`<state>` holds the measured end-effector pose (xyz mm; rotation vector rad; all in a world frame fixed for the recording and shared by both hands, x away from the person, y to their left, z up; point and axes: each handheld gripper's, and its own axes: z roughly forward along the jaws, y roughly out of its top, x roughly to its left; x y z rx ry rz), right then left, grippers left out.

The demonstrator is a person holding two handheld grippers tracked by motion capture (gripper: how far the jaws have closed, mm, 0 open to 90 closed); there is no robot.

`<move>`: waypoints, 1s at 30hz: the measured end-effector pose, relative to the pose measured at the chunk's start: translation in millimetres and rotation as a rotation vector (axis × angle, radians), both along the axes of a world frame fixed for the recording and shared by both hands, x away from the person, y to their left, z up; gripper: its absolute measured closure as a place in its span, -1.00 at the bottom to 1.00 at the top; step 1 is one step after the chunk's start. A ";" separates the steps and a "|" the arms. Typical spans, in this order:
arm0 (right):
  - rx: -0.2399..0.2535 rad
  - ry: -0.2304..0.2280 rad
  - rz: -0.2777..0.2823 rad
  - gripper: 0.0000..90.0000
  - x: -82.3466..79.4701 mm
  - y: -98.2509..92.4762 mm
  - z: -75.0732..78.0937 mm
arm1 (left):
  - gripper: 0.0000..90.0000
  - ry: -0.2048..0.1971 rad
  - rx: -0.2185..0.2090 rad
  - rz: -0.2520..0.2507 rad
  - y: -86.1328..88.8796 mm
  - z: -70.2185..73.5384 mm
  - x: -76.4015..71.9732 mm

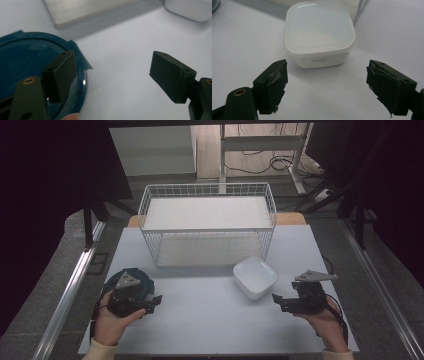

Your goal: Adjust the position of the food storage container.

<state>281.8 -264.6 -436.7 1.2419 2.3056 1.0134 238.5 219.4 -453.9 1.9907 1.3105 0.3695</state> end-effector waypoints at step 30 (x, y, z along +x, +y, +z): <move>0.037 0.010 0.002 -0.59 -7.9 -1.7 -4.2 | -0.52 -0.029 -0.012 -0.010 8.2 10.9 -6.9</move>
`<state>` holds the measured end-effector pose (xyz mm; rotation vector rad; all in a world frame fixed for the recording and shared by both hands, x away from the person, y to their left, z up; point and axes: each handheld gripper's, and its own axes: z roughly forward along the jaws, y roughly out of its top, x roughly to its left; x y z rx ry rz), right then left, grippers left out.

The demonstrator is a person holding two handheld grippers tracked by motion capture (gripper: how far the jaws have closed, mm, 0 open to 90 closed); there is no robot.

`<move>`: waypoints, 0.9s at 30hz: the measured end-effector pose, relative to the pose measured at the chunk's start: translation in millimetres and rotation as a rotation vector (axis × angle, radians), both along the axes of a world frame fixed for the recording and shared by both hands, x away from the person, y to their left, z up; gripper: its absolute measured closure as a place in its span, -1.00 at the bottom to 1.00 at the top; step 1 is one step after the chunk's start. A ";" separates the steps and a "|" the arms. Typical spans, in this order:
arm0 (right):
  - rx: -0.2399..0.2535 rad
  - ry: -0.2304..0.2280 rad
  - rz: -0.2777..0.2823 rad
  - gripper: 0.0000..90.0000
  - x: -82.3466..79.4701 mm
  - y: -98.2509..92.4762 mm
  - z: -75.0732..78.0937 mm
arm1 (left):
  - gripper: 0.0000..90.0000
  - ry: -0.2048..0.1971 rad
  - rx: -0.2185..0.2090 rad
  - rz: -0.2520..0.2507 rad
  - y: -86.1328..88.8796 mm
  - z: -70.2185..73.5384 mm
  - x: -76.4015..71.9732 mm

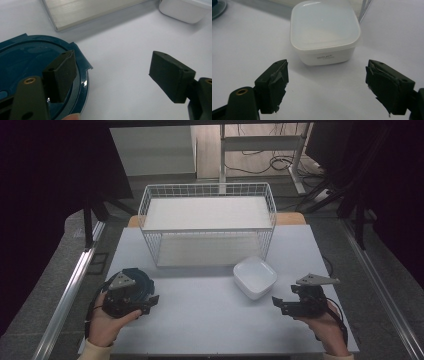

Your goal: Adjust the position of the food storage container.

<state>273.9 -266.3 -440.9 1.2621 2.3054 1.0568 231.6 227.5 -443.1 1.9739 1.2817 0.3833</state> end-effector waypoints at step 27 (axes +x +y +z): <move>-0.007 -0.024 -0.028 -0.58 -5.0 -7.7 5.8 | -0.35 0.091 0.003 0.150 74.0 16.8 42.1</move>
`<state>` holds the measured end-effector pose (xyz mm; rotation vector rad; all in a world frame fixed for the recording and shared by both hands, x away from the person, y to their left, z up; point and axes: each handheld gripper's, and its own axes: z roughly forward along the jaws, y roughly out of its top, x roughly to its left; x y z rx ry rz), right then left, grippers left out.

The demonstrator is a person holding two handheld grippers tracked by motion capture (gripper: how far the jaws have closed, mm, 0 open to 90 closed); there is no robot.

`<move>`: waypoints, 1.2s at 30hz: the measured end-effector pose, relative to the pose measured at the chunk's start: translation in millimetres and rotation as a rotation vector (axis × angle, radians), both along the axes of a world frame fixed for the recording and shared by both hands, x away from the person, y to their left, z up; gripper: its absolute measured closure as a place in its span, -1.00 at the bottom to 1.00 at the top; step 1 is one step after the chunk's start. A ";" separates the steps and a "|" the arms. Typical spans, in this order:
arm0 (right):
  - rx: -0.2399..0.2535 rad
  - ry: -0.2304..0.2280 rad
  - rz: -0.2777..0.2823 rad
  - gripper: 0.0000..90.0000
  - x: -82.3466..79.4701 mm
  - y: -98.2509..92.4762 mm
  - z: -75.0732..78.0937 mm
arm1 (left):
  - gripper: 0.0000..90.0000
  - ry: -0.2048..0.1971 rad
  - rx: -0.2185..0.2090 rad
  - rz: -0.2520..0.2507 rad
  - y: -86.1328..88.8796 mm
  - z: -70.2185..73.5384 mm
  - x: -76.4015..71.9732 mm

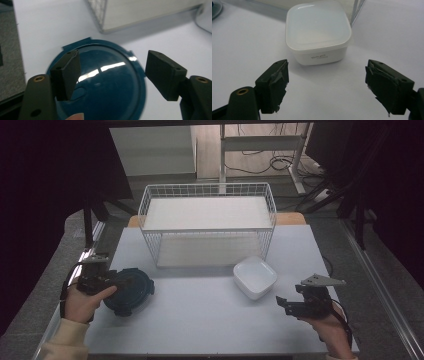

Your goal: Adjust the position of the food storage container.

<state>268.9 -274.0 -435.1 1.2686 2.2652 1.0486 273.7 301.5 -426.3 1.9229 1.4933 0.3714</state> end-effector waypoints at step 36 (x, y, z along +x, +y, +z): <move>-0.025 0.004 -0.030 -0.58 2.5 -1.6 -7.5 | 0.87 0.177 0.025 0.130 77.8 -44.5 27.2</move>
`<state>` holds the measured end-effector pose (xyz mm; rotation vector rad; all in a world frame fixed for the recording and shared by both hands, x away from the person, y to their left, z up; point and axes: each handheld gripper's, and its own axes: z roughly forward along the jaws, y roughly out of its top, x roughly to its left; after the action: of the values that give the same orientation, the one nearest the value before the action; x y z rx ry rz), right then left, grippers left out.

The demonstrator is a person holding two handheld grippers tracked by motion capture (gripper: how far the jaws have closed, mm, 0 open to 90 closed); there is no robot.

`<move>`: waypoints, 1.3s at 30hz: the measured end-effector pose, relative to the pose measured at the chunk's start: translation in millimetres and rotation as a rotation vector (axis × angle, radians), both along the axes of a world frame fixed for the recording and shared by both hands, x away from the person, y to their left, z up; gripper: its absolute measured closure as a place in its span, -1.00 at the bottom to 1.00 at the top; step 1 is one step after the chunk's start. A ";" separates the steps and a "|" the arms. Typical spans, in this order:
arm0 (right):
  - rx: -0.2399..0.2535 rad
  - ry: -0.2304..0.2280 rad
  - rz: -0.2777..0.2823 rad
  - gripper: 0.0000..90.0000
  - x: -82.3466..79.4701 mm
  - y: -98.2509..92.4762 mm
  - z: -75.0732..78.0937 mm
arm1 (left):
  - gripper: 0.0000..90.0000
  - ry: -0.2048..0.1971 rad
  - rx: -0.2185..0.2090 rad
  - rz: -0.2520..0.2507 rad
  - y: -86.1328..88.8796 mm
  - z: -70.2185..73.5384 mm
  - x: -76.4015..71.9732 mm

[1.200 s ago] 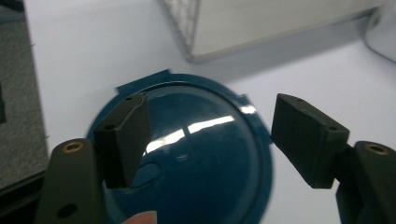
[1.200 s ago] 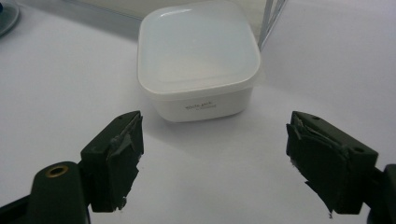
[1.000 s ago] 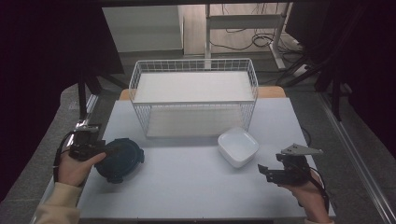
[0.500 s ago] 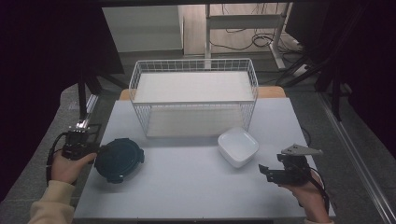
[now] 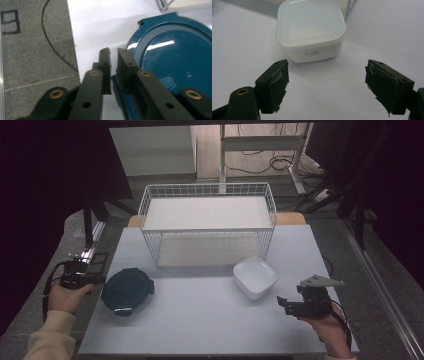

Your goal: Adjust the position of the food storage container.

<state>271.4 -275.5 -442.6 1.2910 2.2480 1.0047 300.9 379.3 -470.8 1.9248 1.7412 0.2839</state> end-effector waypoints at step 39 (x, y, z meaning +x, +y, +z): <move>-0.021 0.009 0.001 -0.58 2.0 5.7 -6.4 | 1.00 0.055 0.030 -0.088 -13.2 -16.7 19.9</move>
<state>273.4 -269.9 -449.0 1.2891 2.2600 0.9751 320.8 366.2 -487.5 2.0426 1.6895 0.2288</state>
